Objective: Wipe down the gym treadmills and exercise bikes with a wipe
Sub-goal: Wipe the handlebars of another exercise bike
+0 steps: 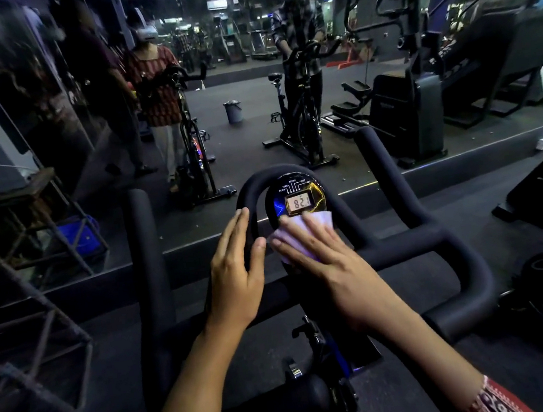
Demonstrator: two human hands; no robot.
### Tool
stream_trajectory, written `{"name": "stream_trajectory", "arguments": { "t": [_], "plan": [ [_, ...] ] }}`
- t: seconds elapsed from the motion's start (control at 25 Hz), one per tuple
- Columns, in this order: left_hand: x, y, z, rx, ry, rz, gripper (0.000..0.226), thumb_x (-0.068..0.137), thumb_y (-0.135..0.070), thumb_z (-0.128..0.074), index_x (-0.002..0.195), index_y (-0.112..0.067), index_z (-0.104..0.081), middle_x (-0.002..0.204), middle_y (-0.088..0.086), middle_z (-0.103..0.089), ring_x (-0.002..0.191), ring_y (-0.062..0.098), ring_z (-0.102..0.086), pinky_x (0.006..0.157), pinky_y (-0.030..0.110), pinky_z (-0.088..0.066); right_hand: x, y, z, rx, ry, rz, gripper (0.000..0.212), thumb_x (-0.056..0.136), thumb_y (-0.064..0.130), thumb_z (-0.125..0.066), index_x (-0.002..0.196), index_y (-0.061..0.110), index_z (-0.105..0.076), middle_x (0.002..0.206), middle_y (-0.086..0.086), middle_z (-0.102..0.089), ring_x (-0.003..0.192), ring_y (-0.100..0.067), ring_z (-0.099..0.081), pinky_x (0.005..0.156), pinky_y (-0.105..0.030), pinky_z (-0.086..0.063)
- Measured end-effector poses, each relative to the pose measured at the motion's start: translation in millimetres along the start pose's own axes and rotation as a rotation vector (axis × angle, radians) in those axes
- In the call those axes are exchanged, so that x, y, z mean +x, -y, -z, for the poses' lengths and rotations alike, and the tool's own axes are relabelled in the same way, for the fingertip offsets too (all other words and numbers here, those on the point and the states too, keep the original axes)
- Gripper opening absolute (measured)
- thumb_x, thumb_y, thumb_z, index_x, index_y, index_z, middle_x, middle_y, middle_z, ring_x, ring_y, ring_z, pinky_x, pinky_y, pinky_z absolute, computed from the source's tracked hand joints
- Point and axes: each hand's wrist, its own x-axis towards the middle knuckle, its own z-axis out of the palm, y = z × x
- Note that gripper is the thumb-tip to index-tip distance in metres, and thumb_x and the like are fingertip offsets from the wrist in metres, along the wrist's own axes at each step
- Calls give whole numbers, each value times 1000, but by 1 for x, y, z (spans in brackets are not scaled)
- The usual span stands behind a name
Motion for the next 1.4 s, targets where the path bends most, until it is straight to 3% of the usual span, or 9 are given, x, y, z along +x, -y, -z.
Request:
{"name": "stream_trajectory", "arguments": {
  "t": [0.16,0.44,0.6,0.72,0.88,1.04,1.16,1.28,1.4],
  "plan": [
    [1,-2,-4,51,65,-100,59,92,-30,-46,137,7,-40,143,13,-37,133,18,-31,114,19,-18,27,-1,-2,154,-158,-280,57,93,21,-34,148,4,-27,158,-16,-14,146,-41,-8,120,-40,-5],
    [0,1,-1,38,62,-25,56,92,-29,-43,135,7,-44,141,22,-44,131,19,-35,111,13,-21,69,-8,1,-60,-178,-72,45,94,24,-40,134,7,-54,145,-17,-44,135,-40,-35,114,-47,-22],
    [-4,1,2,53,30,13,57,90,-31,-47,132,7,-49,138,22,-47,129,24,-43,108,8,-22,67,0,5,158,-321,-447,47,102,28,-35,140,2,-42,141,-19,-43,127,-31,-41,108,-17,-22],
    [-6,1,3,69,90,76,52,87,-20,-58,132,5,-50,143,20,-42,129,33,-44,107,13,-23,33,20,4,296,-208,-640,61,96,7,-49,149,2,-20,154,-22,-22,134,-31,-33,93,-7,-23],
    [-24,0,21,204,336,25,65,93,-37,-46,147,-7,-27,156,4,-12,143,23,-22,114,33,-22,-2,52,7,163,-186,-436,67,67,-11,-59,133,0,-51,146,-24,-40,128,-46,-44,93,-34,-46],
    [-47,11,56,425,507,77,94,82,-76,-9,149,-13,-28,154,6,-28,142,21,-27,114,39,-17,45,73,20,280,-134,-256,63,81,8,-36,142,-6,-35,149,-27,-31,141,-41,-24,115,-26,-12],
    [-57,6,71,526,501,60,76,86,-61,-27,131,-7,-55,131,9,-59,122,23,-55,104,47,-36,86,62,-11,155,74,-209,65,86,1,-45,147,-6,-23,155,-29,-11,144,-43,-5,118,-39,-3],
    [-68,9,83,548,401,13,53,85,-44,-44,114,-5,-67,110,7,-70,102,23,-66,96,47,-42,86,56,-34,21,252,-233,61,85,18,-26,138,-6,-40,156,-27,-8,144,-44,5,119,-44,3],
    [-75,17,92,460,330,51,44,80,-28,-59,117,-4,-65,114,11,-68,105,26,-65,100,45,-31,43,80,-39,-33,221,-90,58,74,17,-34,117,-12,-60,136,-35,-45,131,-56,-32,105,-61,-33]
  ]
}}
